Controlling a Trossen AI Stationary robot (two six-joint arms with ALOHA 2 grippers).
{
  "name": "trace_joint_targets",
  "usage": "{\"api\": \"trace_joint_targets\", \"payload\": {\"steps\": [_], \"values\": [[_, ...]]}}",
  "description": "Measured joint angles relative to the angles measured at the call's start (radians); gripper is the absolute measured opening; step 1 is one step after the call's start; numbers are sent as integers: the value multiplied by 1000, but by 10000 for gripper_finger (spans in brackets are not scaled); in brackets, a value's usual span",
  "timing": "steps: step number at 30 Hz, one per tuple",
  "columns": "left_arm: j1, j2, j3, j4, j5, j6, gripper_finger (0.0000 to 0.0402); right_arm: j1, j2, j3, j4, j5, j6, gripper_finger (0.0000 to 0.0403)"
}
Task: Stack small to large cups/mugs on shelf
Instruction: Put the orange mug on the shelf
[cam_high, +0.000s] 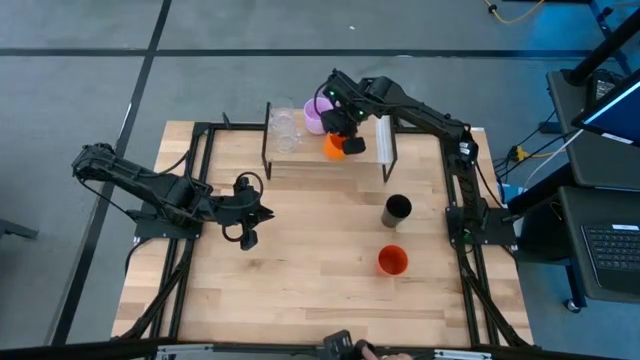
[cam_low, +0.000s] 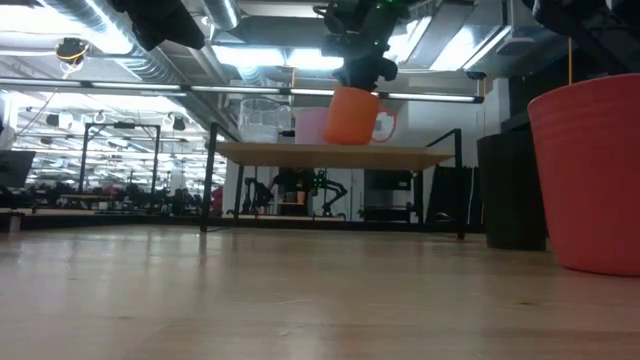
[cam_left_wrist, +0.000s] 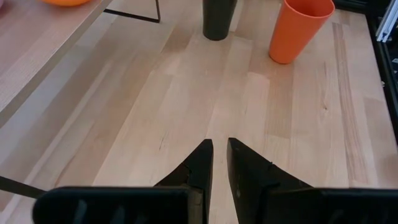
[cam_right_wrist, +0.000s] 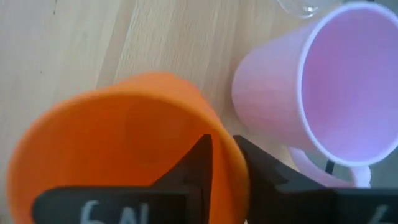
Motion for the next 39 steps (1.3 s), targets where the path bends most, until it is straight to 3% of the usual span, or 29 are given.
{"api": "trace_joint_targets", "payload": {"steps": [13,21,28,39], "values": [[0,0,0,0,0,0,41,-8,0,1,16,5,1,126],[0,0,0,0,0,-1,41,-4,-9,1,21,16,0,131],[0,0,0,0,0,0,41,21,-93,1,25,31,1,132],[0,0,0,0,0,-1,41,-15,-220,4,-154,-27,370,129]]}}
